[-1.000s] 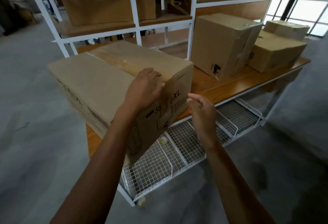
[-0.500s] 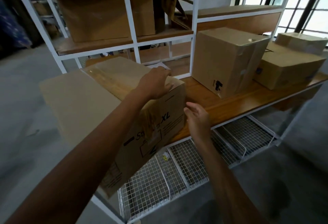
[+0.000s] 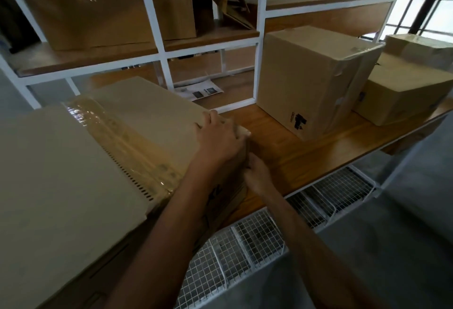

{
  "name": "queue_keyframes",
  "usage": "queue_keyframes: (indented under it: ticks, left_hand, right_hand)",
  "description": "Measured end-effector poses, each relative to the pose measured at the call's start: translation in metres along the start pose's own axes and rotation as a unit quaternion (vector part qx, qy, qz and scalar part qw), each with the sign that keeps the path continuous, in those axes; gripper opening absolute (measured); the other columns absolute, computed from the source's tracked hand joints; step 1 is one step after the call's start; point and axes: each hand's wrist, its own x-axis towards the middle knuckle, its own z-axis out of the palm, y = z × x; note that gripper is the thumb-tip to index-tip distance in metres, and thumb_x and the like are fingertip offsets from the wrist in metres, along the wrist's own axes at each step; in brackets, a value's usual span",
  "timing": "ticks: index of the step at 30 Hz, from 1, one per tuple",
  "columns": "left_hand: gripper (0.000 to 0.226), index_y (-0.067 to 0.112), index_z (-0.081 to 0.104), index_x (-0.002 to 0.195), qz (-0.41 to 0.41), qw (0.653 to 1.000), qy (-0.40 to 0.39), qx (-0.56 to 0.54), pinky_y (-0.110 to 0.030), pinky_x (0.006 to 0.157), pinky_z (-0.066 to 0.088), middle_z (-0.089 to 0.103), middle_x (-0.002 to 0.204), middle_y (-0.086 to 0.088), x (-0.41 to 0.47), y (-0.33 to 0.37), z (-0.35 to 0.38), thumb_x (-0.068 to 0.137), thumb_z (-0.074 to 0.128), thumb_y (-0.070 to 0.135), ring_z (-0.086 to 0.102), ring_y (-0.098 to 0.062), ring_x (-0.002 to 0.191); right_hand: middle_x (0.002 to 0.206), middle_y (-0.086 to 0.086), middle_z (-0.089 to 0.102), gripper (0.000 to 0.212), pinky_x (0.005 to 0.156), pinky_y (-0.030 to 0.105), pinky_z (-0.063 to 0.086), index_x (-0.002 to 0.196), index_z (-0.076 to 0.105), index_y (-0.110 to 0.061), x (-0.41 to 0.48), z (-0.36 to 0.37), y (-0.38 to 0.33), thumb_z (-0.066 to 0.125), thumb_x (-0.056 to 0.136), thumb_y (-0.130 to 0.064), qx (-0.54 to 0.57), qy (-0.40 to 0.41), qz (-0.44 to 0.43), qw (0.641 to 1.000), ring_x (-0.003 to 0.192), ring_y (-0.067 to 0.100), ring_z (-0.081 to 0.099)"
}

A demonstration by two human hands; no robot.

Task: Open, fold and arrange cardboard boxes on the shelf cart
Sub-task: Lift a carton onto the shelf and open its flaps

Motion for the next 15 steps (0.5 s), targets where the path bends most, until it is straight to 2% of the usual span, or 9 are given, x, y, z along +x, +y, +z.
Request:
queue_keyframes:
  ticks: [2, 5, 8, 10, 12, 14, 15]
  left_hand:
    - [0.066, 0.024, 0.044, 0.142, -0.008, 1.000, -0.007, 0.022, -0.059, 0.109, 0.023, 0.025, 0.154, -0.022, 0.003, 0.002, 0.002, 0.094, 0.033, 0.066, 0.020, -0.041, 0.142]
    - [0.069, 0.030, 0.036, 0.147, -0.005, 1.000, -0.025, 0.018, -0.065, 0.112, 0.018, 0.017, 0.159, -0.020, 0.004, 0.004, 0.007, 0.092, 0.027, 0.071, 0.016, -0.043, 0.143]
    - [0.063, 0.033, 0.036, 0.146, 0.000, 0.999, -0.042, 0.012, -0.071, 0.112, 0.009, 0.016, 0.161, -0.017, 0.007, 0.005, 0.009, 0.095, 0.023, 0.068, 0.012, -0.043, 0.146]
    - [0.057, 0.029, 0.042, 0.141, 0.006, 0.999, -0.039, 0.021, -0.069, 0.112, 0.013, 0.023, 0.158, -0.018, 0.006, 0.008, 0.008, 0.099, 0.022, 0.062, 0.018, -0.042, 0.145]
    - [0.057, 0.026, 0.047, 0.137, 0.015, 0.999, -0.029, 0.027, -0.065, 0.113, 0.019, 0.029, 0.156, -0.017, 0.002, 0.011, 0.007, 0.099, 0.021, 0.060, 0.023, -0.041, 0.143]
    - [0.058, 0.026, 0.047, 0.137, 0.025, 0.999, -0.010, 0.037, -0.061, 0.113, 0.024, 0.033, 0.154, -0.015, -0.005, 0.012, 0.008, 0.099, 0.021, 0.061, 0.027, -0.038, 0.142]
    - [0.059, 0.026, 0.046, 0.138, 0.031, 0.999, -0.002, 0.044, -0.060, 0.113, 0.025, 0.034, 0.155, -0.013, -0.010, 0.012, 0.009, 0.099, 0.021, 0.062, 0.027, -0.036, 0.143]
  right_hand:
    - [0.108, 0.002, 0.063, 0.045, 0.078, 0.035, 0.051, 0.129, 0.053, -0.017, 0.007, 0.013, 0.035, 0.050, 0.089, 0.004, -0.002, -0.035, 0.030, 0.999, 0.101, 0.024, 0.062]
    - [0.123, 0.004, 0.060, 0.052, 0.098, 0.047, 0.050, 0.138, 0.045, -0.019, 0.007, 0.028, 0.082, 0.054, 0.090, -0.002, -0.020, -0.088, 0.046, 0.995, 0.116, 0.024, 0.058]
    - [0.122, 0.003, 0.061, 0.046, 0.098, 0.050, 0.050, 0.131, 0.050, -0.020, 0.018, 0.034, 0.116, 0.059, 0.087, -0.007, -0.014, -0.107, 0.040, 0.993, 0.115, 0.021, 0.059]
    - [0.118, 0.002, 0.063, 0.043, 0.095, 0.052, 0.051, 0.124, 0.053, -0.024, 0.023, 0.033, 0.121, 0.062, 0.084, -0.011, 0.010, -0.117, 0.043, 0.992, 0.112, 0.021, 0.061]
    - [0.113, -0.001, 0.062, 0.039, 0.090, 0.042, 0.054, 0.119, 0.052, -0.023, 0.015, 0.028, 0.107, 0.063, 0.085, -0.009, 0.029, -0.130, 0.053, 0.990, 0.108, 0.019, 0.060]
    - [0.112, -0.007, 0.057, 0.037, 0.084, 0.027, 0.049, 0.115, 0.048, -0.026, 0.001, 0.024, 0.096, 0.061, 0.088, -0.003, 0.039, -0.141, 0.052, 0.988, 0.105, 0.012, 0.055]
    - [0.112, -0.009, 0.054, 0.038, 0.083, 0.025, 0.045, 0.114, 0.046, -0.029, -0.003, 0.022, 0.096, 0.060, 0.089, -0.003, 0.038, -0.145, 0.049, 0.987, 0.104, 0.010, 0.053]
